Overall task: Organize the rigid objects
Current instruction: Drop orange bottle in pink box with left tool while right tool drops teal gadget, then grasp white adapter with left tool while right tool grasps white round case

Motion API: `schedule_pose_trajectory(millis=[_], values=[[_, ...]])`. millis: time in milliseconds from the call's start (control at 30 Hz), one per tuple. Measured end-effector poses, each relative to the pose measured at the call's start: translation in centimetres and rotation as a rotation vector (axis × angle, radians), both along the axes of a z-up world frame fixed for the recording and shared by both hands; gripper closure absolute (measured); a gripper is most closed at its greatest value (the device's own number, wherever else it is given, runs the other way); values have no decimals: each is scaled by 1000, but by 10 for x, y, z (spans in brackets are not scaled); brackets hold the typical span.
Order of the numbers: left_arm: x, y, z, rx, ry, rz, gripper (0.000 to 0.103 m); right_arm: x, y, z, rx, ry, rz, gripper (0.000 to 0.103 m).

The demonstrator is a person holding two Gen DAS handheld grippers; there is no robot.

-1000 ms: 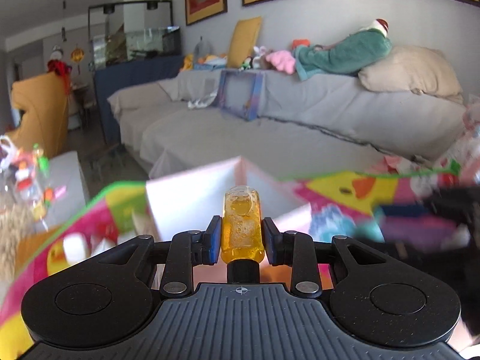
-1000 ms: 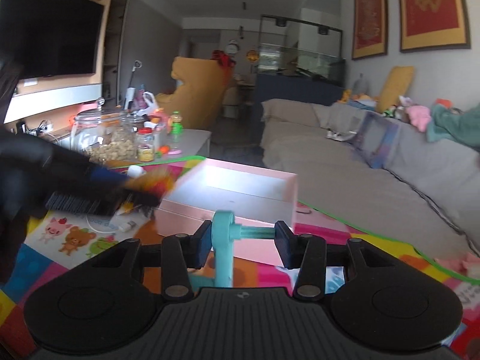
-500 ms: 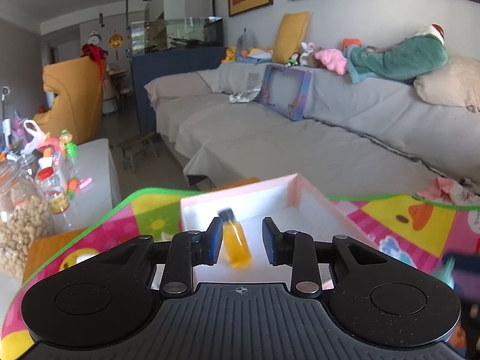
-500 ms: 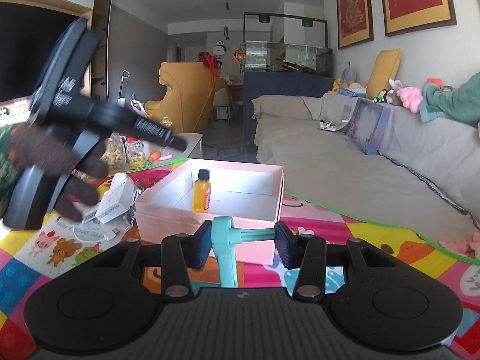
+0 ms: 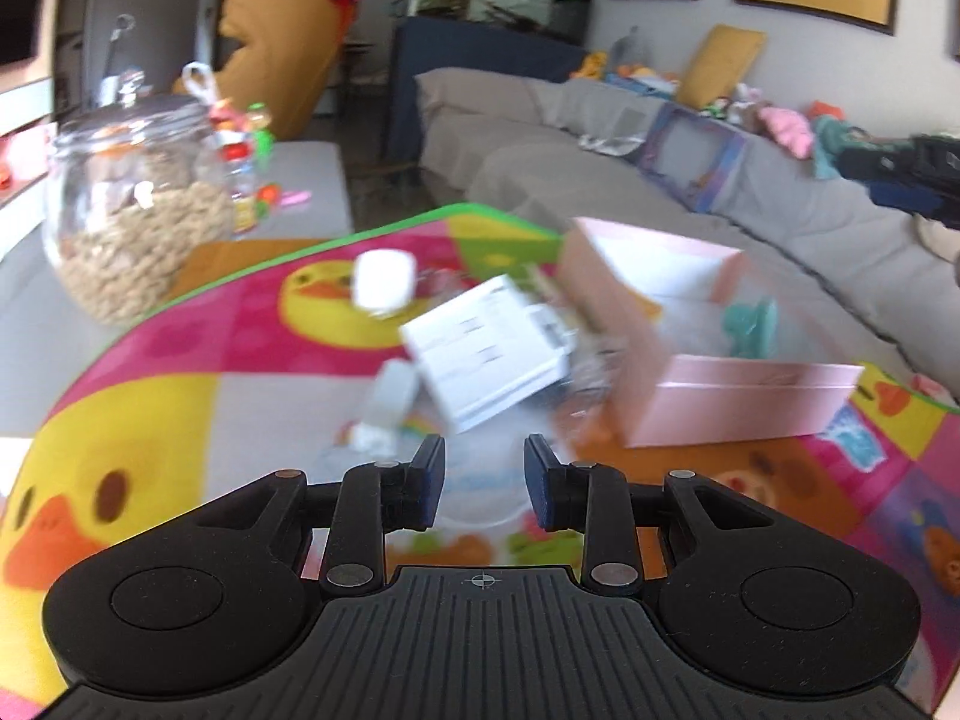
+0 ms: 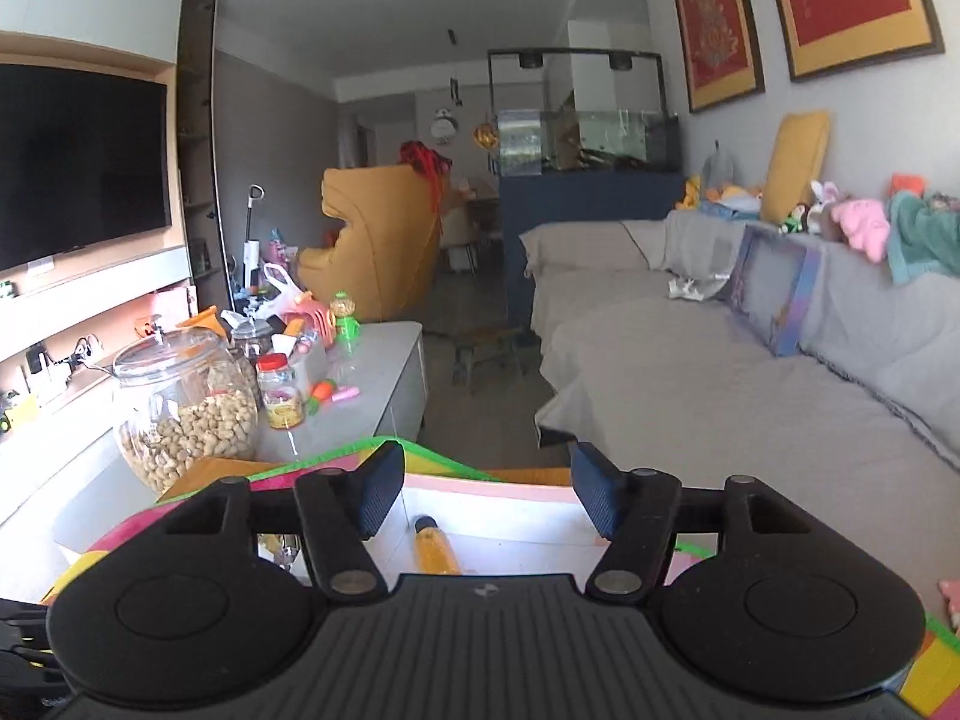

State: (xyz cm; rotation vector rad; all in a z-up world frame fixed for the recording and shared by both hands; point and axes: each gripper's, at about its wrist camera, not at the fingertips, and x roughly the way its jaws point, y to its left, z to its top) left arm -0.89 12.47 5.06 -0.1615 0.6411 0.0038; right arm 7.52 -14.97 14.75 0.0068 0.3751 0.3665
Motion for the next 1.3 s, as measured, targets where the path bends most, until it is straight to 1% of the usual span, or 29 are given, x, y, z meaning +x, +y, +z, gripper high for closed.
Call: schedule_pose_trajectory(millis=[100,233,300,400,500,567,633,767,833,867,933,967,1067,1133,1167,1267,1300], values=[[-2,13,-7,-11,12,36,70,-8,7,-21,-19,44,28,38],[-2,18,-10,0,-3,17,70,-34,23,-58,-143,68,79,38],[2,17,-11,21,-9,-1,70,-48,33,-73,-212,59,109,38],[12,17,-10,76,-22,-18,70,-64,44,-84,-271,44,165,38],[30,20,-11,130,-2,-5,70,-72,50,-87,-274,49,207,38],[42,23,-13,145,10,5,70,-71,53,-85,-252,60,229,38],[49,23,-16,151,14,-2,70,-67,59,-77,-214,79,251,38],[59,21,-25,166,34,-21,70,-43,81,-45,-95,135,307,37],[59,21,-29,159,41,-34,71,-21,102,-33,-66,186,341,33],[57,22,-30,153,45,-41,74,-10,116,-30,-65,207,353,33],[49,23,-31,159,60,-46,78,17,150,-31,-99,248,362,33],[44,24,-31,160,66,-47,78,30,170,-34,-126,263,363,33],[25,28,-32,142,73,-49,79,65,224,-51,-197,319,362,33],[14,29,-33,132,81,-45,79,87,258,-66,-236,358,343,33],[8,29,-34,132,86,-44,79,98,275,-76,-265,367,333,33],[-2,30,-33,121,93,-29,79,113,309,-104,-378,343,285,34],[-4,31,-32,113,95,-25,79,118,316,-112,-404,354,281,38]])
